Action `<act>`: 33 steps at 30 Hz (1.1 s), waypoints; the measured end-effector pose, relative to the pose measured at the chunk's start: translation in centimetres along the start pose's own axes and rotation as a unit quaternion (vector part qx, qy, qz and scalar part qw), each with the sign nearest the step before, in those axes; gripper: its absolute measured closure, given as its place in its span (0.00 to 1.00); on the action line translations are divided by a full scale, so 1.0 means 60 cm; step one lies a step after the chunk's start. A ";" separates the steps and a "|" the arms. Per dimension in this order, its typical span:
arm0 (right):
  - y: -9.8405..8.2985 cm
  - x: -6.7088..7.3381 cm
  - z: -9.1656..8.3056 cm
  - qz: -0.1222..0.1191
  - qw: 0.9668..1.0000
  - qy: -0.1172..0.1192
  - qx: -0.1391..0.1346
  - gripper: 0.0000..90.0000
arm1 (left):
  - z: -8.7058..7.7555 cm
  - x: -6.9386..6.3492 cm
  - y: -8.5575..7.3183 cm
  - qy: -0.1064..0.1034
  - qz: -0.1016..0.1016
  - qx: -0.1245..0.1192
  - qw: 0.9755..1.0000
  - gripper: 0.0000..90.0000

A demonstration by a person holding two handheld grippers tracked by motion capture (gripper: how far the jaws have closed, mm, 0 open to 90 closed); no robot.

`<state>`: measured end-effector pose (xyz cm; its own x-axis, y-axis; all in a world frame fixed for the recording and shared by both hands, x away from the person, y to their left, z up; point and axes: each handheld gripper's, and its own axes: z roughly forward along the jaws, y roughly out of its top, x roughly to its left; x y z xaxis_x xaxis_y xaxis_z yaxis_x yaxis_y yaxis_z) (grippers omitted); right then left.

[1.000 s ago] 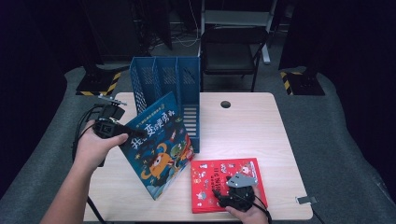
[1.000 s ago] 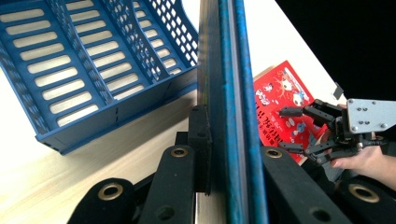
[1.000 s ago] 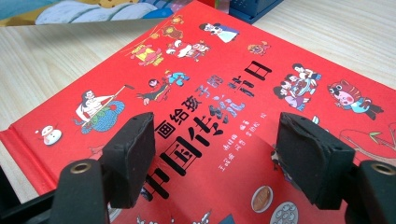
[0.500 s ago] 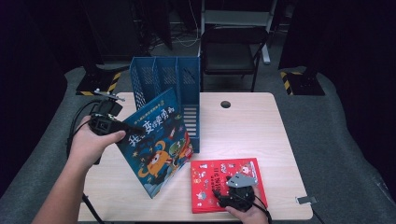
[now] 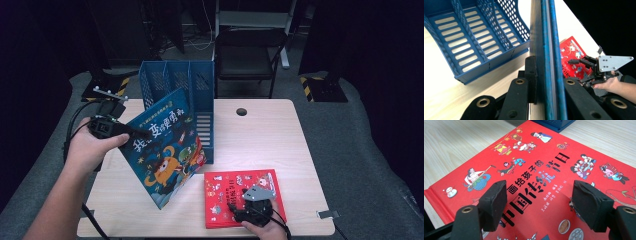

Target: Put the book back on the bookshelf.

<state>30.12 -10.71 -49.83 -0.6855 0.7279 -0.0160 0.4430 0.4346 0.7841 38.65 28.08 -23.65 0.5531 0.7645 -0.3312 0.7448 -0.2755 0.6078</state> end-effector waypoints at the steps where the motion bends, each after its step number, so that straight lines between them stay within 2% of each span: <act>1: 0.000 -0.001 0.000 -0.002 1.000 0.001 0.000 0.31 | -0.002 0.000 0.001 0.002 -0.001 -0.002 1.000 0.92; 13: 0.000 0.001 0.000 0.000 1.000 -0.002 -0.001 0.31 | -0.040 0.005 0.015 0.001 -0.011 -0.015 1.000 0.92; 26: 0.000 0.001 0.001 -0.001 1.000 -0.002 -0.001 0.31 | -0.061 0.037 0.027 -0.001 -0.043 -0.028 0.999 0.92; 33: -0.001 0.001 0.000 -0.001 1.000 -0.002 0.000 0.31 | -0.067 0.050 0.029 0.006 -0.056 -0.030 0.998 0.92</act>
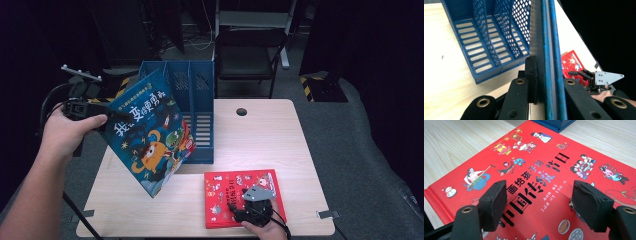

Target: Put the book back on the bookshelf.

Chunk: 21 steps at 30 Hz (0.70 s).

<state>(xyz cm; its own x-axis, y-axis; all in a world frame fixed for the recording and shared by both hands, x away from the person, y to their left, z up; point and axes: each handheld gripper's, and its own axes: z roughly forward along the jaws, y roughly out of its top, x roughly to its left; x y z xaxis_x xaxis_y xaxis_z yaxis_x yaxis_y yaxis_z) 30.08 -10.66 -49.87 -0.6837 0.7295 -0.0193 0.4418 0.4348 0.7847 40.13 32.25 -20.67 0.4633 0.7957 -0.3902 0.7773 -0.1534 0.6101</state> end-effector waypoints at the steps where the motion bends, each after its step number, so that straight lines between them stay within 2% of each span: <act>1: 0.000 0.000 0.000 0.000 1.000 0.000 0.000 0.31 | -0.001 0.003 0.001 0.002 -0.001 0.000 1.000 0.92; 2: 0.000 0.000 0.000 0.000 1.000 0.000 0.000 0.31 | -0.001 0.005 0.001 0.004 -0.003 -0.009 1.000 0.92; 3: 0.000 0.000 0.000 0.000 1.000 0.000 -0.001 0.31 | -0.003 0.009 0.002 -0.002 -0.016 -0.008 1.000 0.92; 5: 0.000 0.000 0.000 -0.001 1.000 0.000 -0.001 0.31 | -0.004 0.014 0.004 -0.001 -0.012 -0.010 1.000 0.92; 6: 0.000 0.000 0.001 -0.001 1.000 -0.001 -0.002 0.31 | -0.005 0.016 0.005 -0.003 -0.018 -0.012 1.000 0.92; 9: 0.000 0.000 0.001 -0.001 1.000 -0.001 -0.002 0.31 | -0.005 0.020 0.007 -0.002 -0.017 -0.014 1.000 0.92; 10: 0.000 0.000 0.001 -0.001 1.000 -0.001 -0.002 0.31 | -0.005 0.019 0.009 -0.003 -0.025 -0.014 1.000 0.92; 15: -0.001 0.000 0.000 -0.001 1.000 0.000 -0.002 0.31 | -0.006 0.023 0.014 0.001 -0.023 -0.014 1.000 0.92; 16: -0.001 0.000 0.000 0.000 1.000 0.000 -0.002 0.31 | -0.006 0.023 0.014 0.002 -0.031 -0.016 0.999 0.92; 17: -0.001 0.000 0.000 0.000 1.000 0.000 -0.002 0.31 | -0.008 0.027 0.015 0.004 -0.028 -0.016 0.999 0.92; 21: -0.001 -0.001 0.001 -0.003 1.000 0.000 -0.003 0.31 | -0.013 0.034 0.016 0.011 -0.038 -0.019 0.999 0.92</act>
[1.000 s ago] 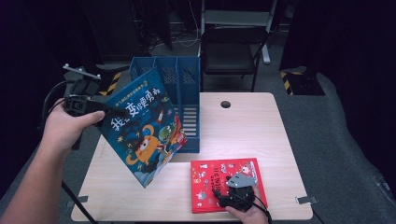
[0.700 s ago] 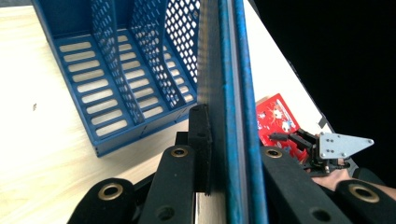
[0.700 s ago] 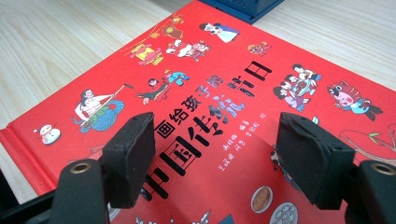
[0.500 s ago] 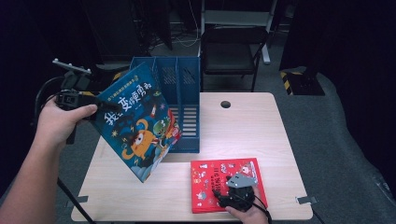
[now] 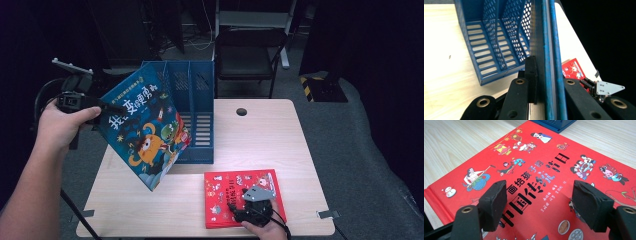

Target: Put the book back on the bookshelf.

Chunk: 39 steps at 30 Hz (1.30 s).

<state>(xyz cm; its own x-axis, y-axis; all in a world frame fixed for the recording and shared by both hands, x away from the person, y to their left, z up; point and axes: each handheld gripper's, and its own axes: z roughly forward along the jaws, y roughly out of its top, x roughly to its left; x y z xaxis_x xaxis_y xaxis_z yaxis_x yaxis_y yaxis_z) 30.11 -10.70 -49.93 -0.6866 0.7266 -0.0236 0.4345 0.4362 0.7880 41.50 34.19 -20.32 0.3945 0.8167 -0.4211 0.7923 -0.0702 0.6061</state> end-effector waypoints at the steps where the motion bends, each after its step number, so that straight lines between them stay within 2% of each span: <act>1: 0.000 0.000 0.000 0.000 1.000 0.000 0.000 0.31 | -0.002 0.002 0.000 0.001 -0.002 0.000 1.000 0.92; 3: 0.000 0.000 0.000 0.002 1.000 0.001 0.000 0.31 | -0.004 0.006 -0.001 0.008 -0.012 -0.009 1.000 0.92; 4: 0.000 0.000 0.000 0.001 1.000 0.000 0.000 0.31 | -0.007 0.010 -0.001 0.007 -0.009 -0.005 1.000 0.92; 6: 0.000 0.000 0.000 0.001 1.000 0.000 0.000 0.31 | -0.010 0.014 -0.002 0.008 -0.018 -0.007 1.000 0.92; 17: 0.000 0.001 0.000 0.001 1.000 0.001 -0.001 0.31 | -0.035 0.047 -0.006 0.020 -0.036 -0.017 0.999 0.92; 22: 0.000 0.001 0.000 0.002 1.000 0.000 -0.001 0.31 | -0.044 0.057 -0.007 0.031 -0.047 -0.022 0.998 0.92; 23: 0.000 0.001 0.000 0.001 1.000 0.000 -0.002 0.31 | -0.046 0.060 -0.007 0.033 -0.055 -0.026 0.998 0.92; 26: 0.000 0.000 0.000 0.000 1.000 0.000 -0.002 0.31 | -0.051 0.067 -0.006 0.036 -0.054 -0.026 0.998 0.92; 33: 0.000 0.001 0.000 0.001 1.000 0.001 -0.001 0.31 | -0.057 0.081 -0.002 0.045 -0.082 -0.046 0.995 0.92; 35: 0.000 0.001 0.000 0.000 1.000 0.000 -0.001 0.31 | -0.057 0.082 -0.001 0.047 -0.084 -0.049 0.994 0.92; 39: 0.000 0.001 0.000 0.000 1.000 0.001 -0.001 0.31 | -0.051 0.085 0.003 0.047 -0.093 -0.047 0.993 0.92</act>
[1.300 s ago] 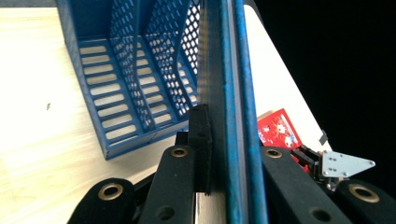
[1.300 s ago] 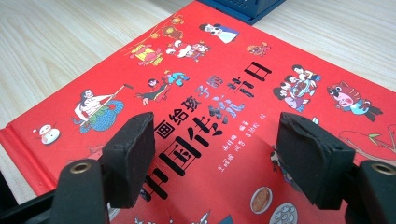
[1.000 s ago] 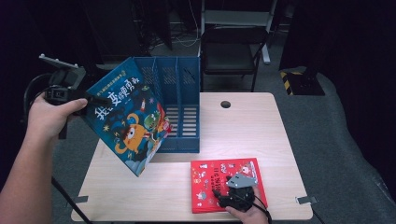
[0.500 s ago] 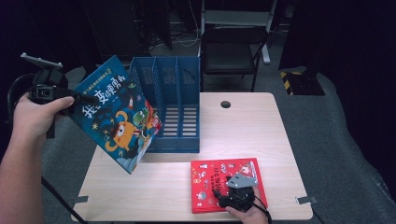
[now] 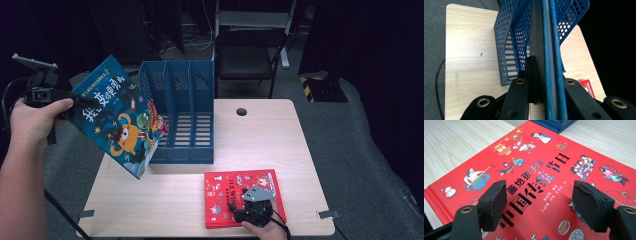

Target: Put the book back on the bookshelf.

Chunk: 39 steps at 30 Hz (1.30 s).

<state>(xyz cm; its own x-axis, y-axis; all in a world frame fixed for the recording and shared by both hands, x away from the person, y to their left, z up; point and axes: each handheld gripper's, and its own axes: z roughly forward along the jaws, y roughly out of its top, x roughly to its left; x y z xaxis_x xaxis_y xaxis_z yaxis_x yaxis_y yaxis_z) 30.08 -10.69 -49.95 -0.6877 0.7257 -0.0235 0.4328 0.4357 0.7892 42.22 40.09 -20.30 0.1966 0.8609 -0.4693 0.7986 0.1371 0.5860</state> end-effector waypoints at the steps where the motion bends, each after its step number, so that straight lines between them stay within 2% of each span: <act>1: 0.000 0.000 0.000 0.000 1.000 0.000 -0.001 0.30 | 0.001 0.001 0.001 0.001 0.002 0.002 1.000 0.92; 4: 0.000 0.000 0.000 -0.001 1.000 0.001 -0.001 0.30 | 0.007 0.001 0.004 0.005 -0.005 -0.004 1.000 0.92; 5: 0.000 0.000 0.000 -0.001 1.000 0.001 0.000 0.30 | 0.008 0.002 0.005 0.007 0.000 -0.005 1.000 0.92; 6: 0.000 0.000 0.000 -0.002 1.000 0.001 0.000 0.30 | 0.010 0.001 0.005 0.009 -0.007 -0.009 1.000 0.92; 8: 0.000 0.000 0.000 0.000 1.000 0.000 -0.001 0.30 | 0.011 0.002 0.008 0.010 -0.003 -0.006 1.000 0.92; 11: 0.001 0.000 0.000 0.003 1.000 0.001 0.000 0.30 | 0.014 -0.001 0.012 0.014 -0.009 -0.018 1.000 0.92; 18: 0.001 -0.001 0.000 -0.001 1.000 0.002 0.000 0.30 | 0.021 -0.010 0.018 0.024 -0.004 -0.029 0.999 0.92; 19: 0.001 -0.001 0.000 0.006 1.000 0.004 0.001 0.30 | 0.023 -0.013 0.019 0.027 -0.004 -0.035 0.999 0.92; 21: 0.002 -0.003 0.000 0.008 1.000 0.011 0.002 0.31 | 0.023 -0.012 0.021 0.030 0.001 -0.033 0.999 0.92; 22: 0.002 -0.003 0.000 0.008 1.000 0.011 0.002 0.31 | 0.025 -0.014 0.021 0.031 -0.005 -0.039 0.999 0.92; 24: 0.002 -0.003 -0.002 0.011 1.000 0.009 0.003 0.32 | 0.026 -0.013 0.023 0.032 -0.001 -0.039 0.999 0.92; 26: 0.002 -0.004 -0.002 0.009 1.000 0.007 0.003 0.32 | 0.028 -0.015 0.025 0.032 -0.009 -0.046 0.998 0.92; 36: 0.002 -0.007 -0.003 0.017 1.000 0.011 0.001 0.33 | 0.042 -0.024 0.035 0.037 -0.006 -0.053 0.998 0.92; 39: 0.001 -0.012 -0.004 0.006 1.000 0.008 0.002 0.34 | 0.045 -0.027 0.039 0.040 -0.007 -0.055 0.998 0.92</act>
<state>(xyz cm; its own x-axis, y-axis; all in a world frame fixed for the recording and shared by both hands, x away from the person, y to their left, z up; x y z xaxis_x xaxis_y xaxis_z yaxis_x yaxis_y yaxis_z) 30.44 -11.31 -49.76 -0.6919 0.7220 -0.0031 0.4433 0.4283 0.7874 45.29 37.69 -19.93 0.1369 0.8942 -0.4263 0.7333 0.1979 0.6505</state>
